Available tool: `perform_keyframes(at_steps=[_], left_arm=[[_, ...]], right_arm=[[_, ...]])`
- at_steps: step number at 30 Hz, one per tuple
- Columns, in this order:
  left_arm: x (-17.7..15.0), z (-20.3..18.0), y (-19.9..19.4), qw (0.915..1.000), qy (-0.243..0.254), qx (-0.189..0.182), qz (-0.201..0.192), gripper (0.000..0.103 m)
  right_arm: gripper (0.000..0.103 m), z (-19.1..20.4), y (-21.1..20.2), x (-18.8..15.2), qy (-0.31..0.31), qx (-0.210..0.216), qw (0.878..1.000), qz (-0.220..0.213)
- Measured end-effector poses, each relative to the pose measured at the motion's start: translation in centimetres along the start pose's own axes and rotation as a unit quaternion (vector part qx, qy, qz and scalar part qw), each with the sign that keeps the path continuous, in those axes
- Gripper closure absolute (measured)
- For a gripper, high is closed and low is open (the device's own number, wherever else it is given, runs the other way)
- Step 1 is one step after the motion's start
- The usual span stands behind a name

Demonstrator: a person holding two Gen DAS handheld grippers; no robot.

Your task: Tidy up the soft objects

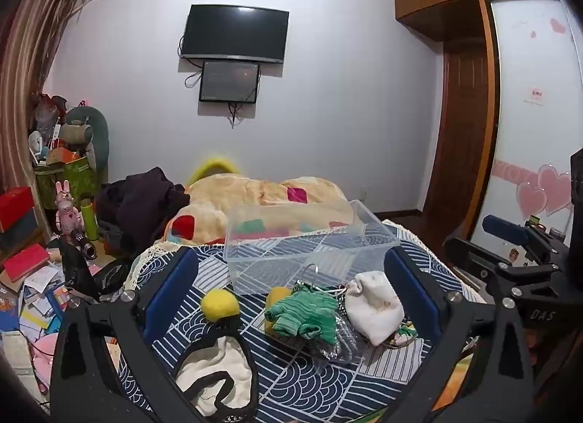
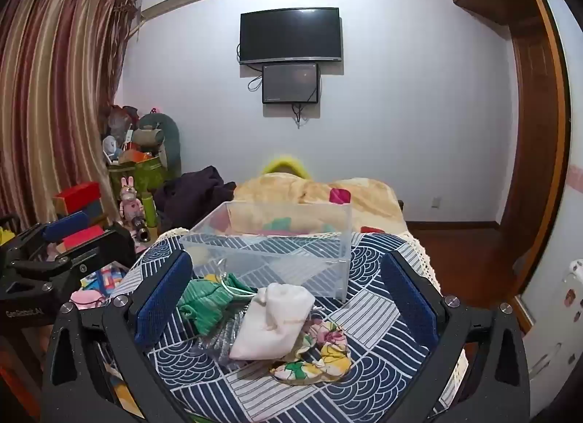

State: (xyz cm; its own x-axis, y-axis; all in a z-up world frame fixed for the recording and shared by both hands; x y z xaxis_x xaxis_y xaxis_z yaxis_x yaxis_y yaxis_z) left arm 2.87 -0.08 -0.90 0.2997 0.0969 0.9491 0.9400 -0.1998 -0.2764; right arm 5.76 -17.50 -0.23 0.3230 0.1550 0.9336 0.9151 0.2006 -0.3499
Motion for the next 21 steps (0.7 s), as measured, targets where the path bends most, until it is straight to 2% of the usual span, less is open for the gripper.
perform_keyframes(at_steps=[4, 5, 19, 21], left_arm=[[0.1, -0.3, 0.7, 0.9999, 0.013, 0.007, 0.002, 0.000], [0.3, -0.6, 0.2, 0.9998, 0.015, -0.005, -0.010, 0.000], [0.1, -0.4, -0.4, 0.9998, 0.009, -0.008, -0.018, 0.000], [0.1, -0.5, -0.4, 0.9998, 0.011, -0.005, -0.018, 0.000]], right_arm=[[0.000, 0.0, -0.1, 0.1, 0.001, 0.001, 1.000, -0.001], [0.000, 0.1, 0.0, 0.1, 0.001, 0.001, 1.000, -0.001], [0.000, -0.2, 0.5, 0.9, 0.006, 0.009, 1.000, -0.007], [0.000, 0.3, -1.0, 0.2, 0.007, 0.003, 1.000, -0.014]])
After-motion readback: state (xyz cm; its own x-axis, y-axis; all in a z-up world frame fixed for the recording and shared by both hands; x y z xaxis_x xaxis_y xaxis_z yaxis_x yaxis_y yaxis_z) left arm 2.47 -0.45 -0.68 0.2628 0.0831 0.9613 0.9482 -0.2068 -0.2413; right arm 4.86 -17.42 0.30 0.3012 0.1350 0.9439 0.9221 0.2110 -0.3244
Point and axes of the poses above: each gripper's, at about its wrist camera, not at the fingertips, and y roughly the way its jaws point, z to its left, x to its top, the point moved 3 cm from there along y, roughly the way its jaws point, and after that the axes turned 12 degrees about -x, right-handed, at the moved point
